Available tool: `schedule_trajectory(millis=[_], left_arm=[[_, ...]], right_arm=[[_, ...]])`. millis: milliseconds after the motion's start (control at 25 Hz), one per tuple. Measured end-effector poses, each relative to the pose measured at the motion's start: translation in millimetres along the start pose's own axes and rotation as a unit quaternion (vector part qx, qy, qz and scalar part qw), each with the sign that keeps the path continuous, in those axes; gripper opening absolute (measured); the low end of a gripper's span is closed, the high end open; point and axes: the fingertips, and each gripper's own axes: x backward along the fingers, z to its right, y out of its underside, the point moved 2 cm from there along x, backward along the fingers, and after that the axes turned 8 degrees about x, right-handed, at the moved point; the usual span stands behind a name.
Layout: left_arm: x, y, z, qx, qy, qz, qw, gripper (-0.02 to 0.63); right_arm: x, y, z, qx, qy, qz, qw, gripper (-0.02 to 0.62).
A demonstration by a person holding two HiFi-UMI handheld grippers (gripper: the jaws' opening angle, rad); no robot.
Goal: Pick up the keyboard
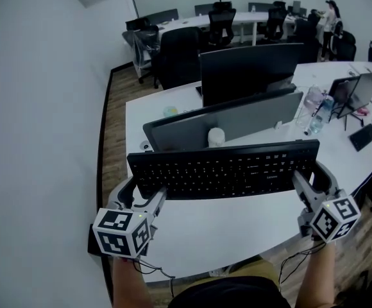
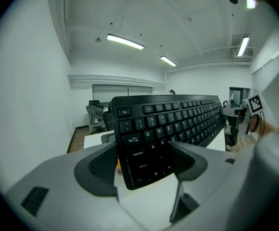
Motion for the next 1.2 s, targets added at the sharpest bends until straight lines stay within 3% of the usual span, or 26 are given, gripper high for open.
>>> schedule_trajectory(millis=[760,1200], left_arm=[[25,-34,4,-0.015,0.001,0.054,0.9984,0.318],[32,-36,6,-0.017,0.002,0.059,0.9981,0.318]], right_arm=[[6,-31,-2,0.01,-0.01,0.037,0.999,0.284],[12,-37,-4,0.013,-0.01,0.04,0.999,0.284]])
